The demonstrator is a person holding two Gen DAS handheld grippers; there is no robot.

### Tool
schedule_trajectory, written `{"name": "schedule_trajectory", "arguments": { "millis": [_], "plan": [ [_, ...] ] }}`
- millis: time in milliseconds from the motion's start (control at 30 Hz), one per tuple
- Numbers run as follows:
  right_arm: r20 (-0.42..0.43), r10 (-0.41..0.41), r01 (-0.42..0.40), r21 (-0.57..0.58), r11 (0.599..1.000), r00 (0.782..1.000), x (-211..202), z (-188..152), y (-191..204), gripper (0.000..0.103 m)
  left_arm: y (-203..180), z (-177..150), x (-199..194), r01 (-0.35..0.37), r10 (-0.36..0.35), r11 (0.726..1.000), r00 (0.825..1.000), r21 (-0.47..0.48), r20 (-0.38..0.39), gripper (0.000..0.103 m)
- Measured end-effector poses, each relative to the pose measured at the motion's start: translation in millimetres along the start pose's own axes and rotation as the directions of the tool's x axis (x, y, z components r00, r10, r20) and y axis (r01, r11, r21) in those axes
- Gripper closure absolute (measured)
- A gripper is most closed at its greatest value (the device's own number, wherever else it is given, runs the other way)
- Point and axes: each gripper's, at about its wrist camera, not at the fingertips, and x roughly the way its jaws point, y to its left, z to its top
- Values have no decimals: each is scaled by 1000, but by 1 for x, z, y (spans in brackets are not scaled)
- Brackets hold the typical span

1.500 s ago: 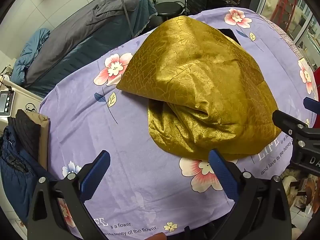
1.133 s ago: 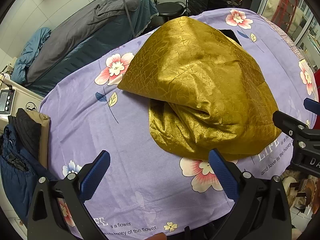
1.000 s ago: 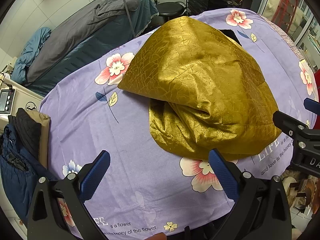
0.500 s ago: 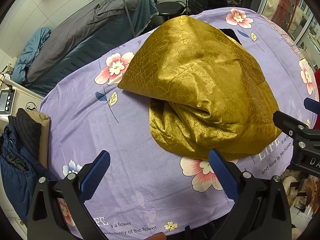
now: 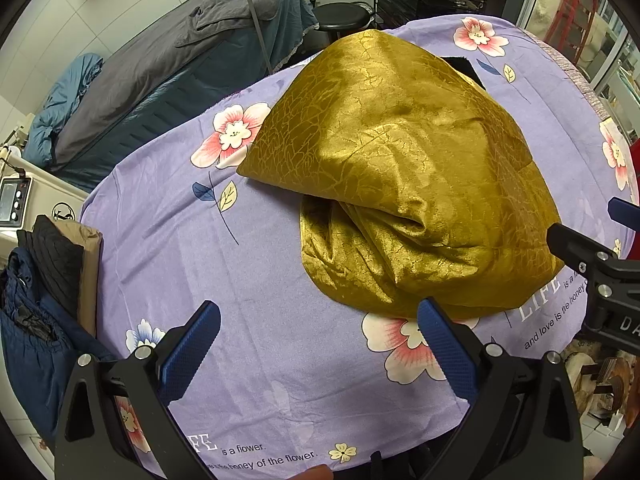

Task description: Fold large clothes

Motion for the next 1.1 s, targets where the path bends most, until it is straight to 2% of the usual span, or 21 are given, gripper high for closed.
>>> {"name": "schedule_trajectory", "arguments": {
  "millis": [167,300,667,700,733,833,900,967,1100],
  "plan": [
    [34,-14,15,-7,1000,999,0,0,0,6,1,-1,1,7,-7,1000,1000,1,-18,6],
    [35,-19,20,-9,1000,999,1,-1,1,6,2,-2,2,-1,1,1000,1000,-3,4,6],
    [52,-14,14,-6,1000,999,5,-6,1,6,2,-4,8,19,-19,1000,1000,-11,-10,6],
    [63,-18,18,-6,1000,998,6,-6,0,6,2,-5,9,18,-18,1000,1000,-9,-16,6],
    [110,-33,34,-10,999,993,4,-4,0,6,1,-5,9,16,-16,1000,1000,-8,-17,6],
    [146,-54,57,-16,998,988,3,-3,-1,6,0,-7,12,25,-26,1000,999,-5,-22,6],
    [126,-54,57,-16,998,991,4,-2,-2,6,-1,-7,13,68,-68,998,997,-13,-19,6],
    [114,-49,50,-10,999,992,4,-1,-5,6,-2,-9,15,82,-82,997,996,-11,-28,6],
    [108,-25,24,10,1000,994,6,1,-12,6,-2,-22,24,156,-160,986,983,-51,-88,6]
  ]
}}
